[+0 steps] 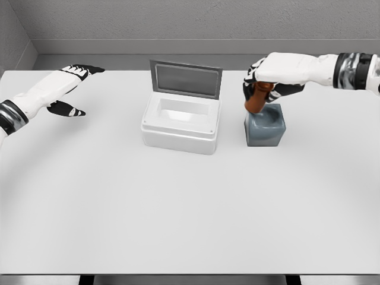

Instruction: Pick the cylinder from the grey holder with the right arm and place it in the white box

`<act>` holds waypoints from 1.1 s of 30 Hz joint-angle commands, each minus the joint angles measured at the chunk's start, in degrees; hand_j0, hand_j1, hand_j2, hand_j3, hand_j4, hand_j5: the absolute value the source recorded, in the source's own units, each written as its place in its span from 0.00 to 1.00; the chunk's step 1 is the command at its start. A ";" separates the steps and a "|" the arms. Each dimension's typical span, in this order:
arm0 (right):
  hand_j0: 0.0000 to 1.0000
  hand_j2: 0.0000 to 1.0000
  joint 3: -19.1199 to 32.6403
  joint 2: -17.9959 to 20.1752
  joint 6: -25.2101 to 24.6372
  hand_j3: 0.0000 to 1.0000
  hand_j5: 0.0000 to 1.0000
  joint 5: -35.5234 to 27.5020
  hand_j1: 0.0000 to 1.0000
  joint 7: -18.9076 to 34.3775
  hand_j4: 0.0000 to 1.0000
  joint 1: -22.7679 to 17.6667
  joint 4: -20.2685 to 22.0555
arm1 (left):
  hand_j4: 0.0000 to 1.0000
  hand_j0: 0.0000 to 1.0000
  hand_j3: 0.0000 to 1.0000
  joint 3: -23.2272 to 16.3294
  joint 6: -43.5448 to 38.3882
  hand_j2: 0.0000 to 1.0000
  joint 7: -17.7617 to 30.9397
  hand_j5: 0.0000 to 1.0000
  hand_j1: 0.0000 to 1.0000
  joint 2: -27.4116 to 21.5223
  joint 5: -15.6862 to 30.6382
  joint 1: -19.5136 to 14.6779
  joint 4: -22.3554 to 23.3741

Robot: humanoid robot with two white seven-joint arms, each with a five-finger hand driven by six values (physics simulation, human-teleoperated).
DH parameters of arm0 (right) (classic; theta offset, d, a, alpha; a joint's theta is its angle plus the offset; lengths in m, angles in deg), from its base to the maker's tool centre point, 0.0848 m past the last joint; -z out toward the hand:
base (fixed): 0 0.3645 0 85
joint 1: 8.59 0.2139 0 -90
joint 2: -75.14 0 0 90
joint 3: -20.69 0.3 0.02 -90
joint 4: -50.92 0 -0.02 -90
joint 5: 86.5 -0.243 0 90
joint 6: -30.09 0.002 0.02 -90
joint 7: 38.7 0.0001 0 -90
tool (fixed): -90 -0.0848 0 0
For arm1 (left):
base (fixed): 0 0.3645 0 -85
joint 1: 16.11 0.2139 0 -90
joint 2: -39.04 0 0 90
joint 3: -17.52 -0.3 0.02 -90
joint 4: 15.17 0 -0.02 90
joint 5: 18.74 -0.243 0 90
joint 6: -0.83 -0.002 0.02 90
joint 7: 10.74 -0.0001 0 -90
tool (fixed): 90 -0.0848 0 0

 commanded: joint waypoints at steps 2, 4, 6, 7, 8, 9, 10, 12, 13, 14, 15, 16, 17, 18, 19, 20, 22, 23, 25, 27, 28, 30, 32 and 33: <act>0.43 0.43 0.04 -1.30 -0.12 0.43 0.43 -0.34 0.43 -0.05 0.43 0.00 0.16 | 1.00 1.00 1.00 0.05 -0.06 1.00 -0.03 1.00 1.00 -0.05 0.40 0.00 -0.01; 0.43 0.43 -0.05 -1.74 -0.11 0.43 0.43 -0.34 0.43 -0.05 0.43 0.09 1.30 | 1.00 1.00 1.00 0.05 -0.06 1.00 -0.03 1.00 1.00 -0.05 0.40 0.00 -0.01; 0.43 0.43 -0.05 -1.74 -0.20 0.43 0.43 -0.34 0.43 -0.05 0.43 0.00 3.06 | 1.00 1.00 1.00 0.05 -0.06 1.00 -0.03 1.00 1.00 -0.05 0.40 0.00 -0.01; 0.43 0.43 -0.13 -2.09 -0.20 0.43 0.43 -0.34 0.43 -0.05 0.43 0.09 3.15 | 1.00 1.00 1.00 0.05 -0.06 1.00 -0.03 1.00 1.00 -0.05 0.40 0.00 -0.01; 0.43 0.43 -0.13 -2.09 -0.12 0.43 0.43 -0.34 0.43 -0.05 0.43 0.09 3.15 | 1.00 1.00 1.00 0.05 -0.06 1.00 -0.03 1.00 1.00 -0.05 0.40 0.00 -0.01; 0.43 0.43 -0.22 -2.27 -0.12 0.43 0.43 -0.34 0.43 -0.05 0.43 0.09 3.42 | 1.00 1.00 1.00 0.05 -0.06 1.00 -0.03 1.00 1.00 -0.05 0.40 0.00 -0.01; 0.43 0.43 -0.22 -2.36 -0.20 0.43 0.43 -0.34 0.43 -0.05 0.43 0.09 4.21 | 1.00 1.00 1.00 0.05 -0.06 1.00 -0.03 1.00 1.00 -0.05 0.40 0.00 -0.01; 0.43 0.43 -0.22 -3.15 -0.20 0.43 0.43 -0.34 0.43 -0.05 0.43 0.09 4.30 | 1.00 1.00 1.00 0.05 -0.06 1.00 -0.03 1.00 1.00 -0.05 0.40 0.00 -0.01; 0.43 0.43 -0.31 -3.32 -0.20 0.43 0.43 -0.34 0.43 -0.05 0.43 0.09 4.21 | 1.00 1.00 1.00 0.05 -0.06 1.00 -0.03 1.00 1.00 -0.05 0.40 0.00 -0.01; 0.43 0.43 -0.31 -3.76 -0.20 0.43 0.43 -0.34 0.43 -0.05 0.43 0.09 4.30 | 1.00 1.00 1.00 0.05 -0.06 1.00 -0.03 1.00 1.00 -0.05 0.40 0.00 -0.01; 0.43 0.43 -0.22 -4.11 -0.20 0.43 0.43 -0.34 0.43 -0.05 0.43 0.18 4.30 | 1.00 1.00 1.00 0.05 -0.06 1.00 -0.12 1.00 1.00 -0.05 0.40 0.00 -0.01; 0.43 0.43 -0.31 -4.55 -0.20 0.43 0.43 -0.34 0.43 -0.05 0.43 0.26 4.30 | 1.00 1.00 1.00 0.05 -0.06 1.00 -0.03 1.00 1.00 -0.05 0.40 0.00 -0.01; 0.43 0.43 -0.31 -4.73 -0.20 0.43 0.43 -0.34 0.43 -0.05 0.43 0.26 4.30 | 1.00 1.00 1.00 0.05 -0.06 1.00 -0.03 1.00 1.00 -0.05 0.40 0.00 -0.01; 0.43 0.43 -0.31 -4.82 -0.20 0.43 0.43 -0.34 0.43 -0.05 0.43 0.35 4.29 | 1.00 1.00 1.00 0.05 -0.06 1.00 -0.03 1.00 1.00 -0.05 0.40 0.00 -0.01; 0.43 0.43 -0.31 -5.43 -0.29 0.43 0.43 -0.34 0.43 -0.05 0.43 0.44 4.21 | 1.00 1.00 1.00 0.05 -0.06 1.00 -0.12 1.00 1.00 -0.05 0.40 0.00 -0.01; 0.43 0.43 -0.75 -5.78 -0.29 0.43 0.43 -0.34 0.43 -0.05 0.43 0.62 4.21 | 1.00 1.00 1.00 0.05 -0.06 1.00 -0.04 1.00 1.00 -0.05 0.40 0.00 -0.01; 0.43 0.43 -0.92 -6.49 -0.64 0.43 0.43 -0.34 0.43 -0.05 0.43 0.70 4.12 | 1.00 1.00 1.00 0.05 -0.06 1.00 -0.03 1.00 1.00 -0.05 0.40 0.00 -0.01; 0.43 0.43 -1.10 -6.75 -1.43 0.43 0.43 -0.34 0.43 -0.05 0.43 0.70 4.12 | 1.00 1.00 1.00 0.05 -0.06 1.00 -0.04 1.00 1.00 -0.04 0.40 0.00 -0.01; 0.43 0.43 -1.71 -6.93 -1.52 0.43 0.43 -0.34 0.43 -0.05 0.43 1.23 3.86 | 1.00 1.00 1.00 0.05 -0.06 1.00 -0.03 1.00 1.00 0.04 0.40 0.00 -0.01; 0.43 0.43 -1.80 -7.45 -2.66 0.43 0.43 -0.34 0.43 -0.05 0.43 1.50 3.59 | 1.00 1.00 1.00 0.05 -0.06 1.00 -0.03 1.00 1.00 0.04 0.40 0.00 -0.01; 0.43 0.43 -1.80 -7.45 -2.75 0.43 0.43 -0.34 0.43 -0.05 0.43 1.50 3.59 | 1.00 1.00 1.00 0.05 -0.06 1.00 -0.03 1.00 1.00 0.04 0.40 0.00 -0.01; 0.43 0.43 -1.89 -8.24 -3.37 0.43 0.43 -0.25 0.43 -0.05 0.43 1.58 3.50 | 1.00 1.00 1.00 0.05 -0.06 1.00 -0.03 1.00 1.00 0.13 0.40 0.00 -0.01; 0.43 0.43 -2.51 -8.51 -3.46 0.43 0.43 -0.25 0.43 -0.05 0.43 2.02 3.24 | 1.00 1.00 1.00 0.05 -0.06 1.00 -0.03 1.00 1.00 0.13 0.40 0.00 -0.01; 0.43 0.43 -2.59 -8.95 -3.46 0.43 0.43 -0.25 0.43 -0.05 0.43 2.20 2.89 | 1.00 1.00 1.00 0.05 -0.06 1.00 -0.03 1.00 1.00 0.13 0.40 0.00 -0.01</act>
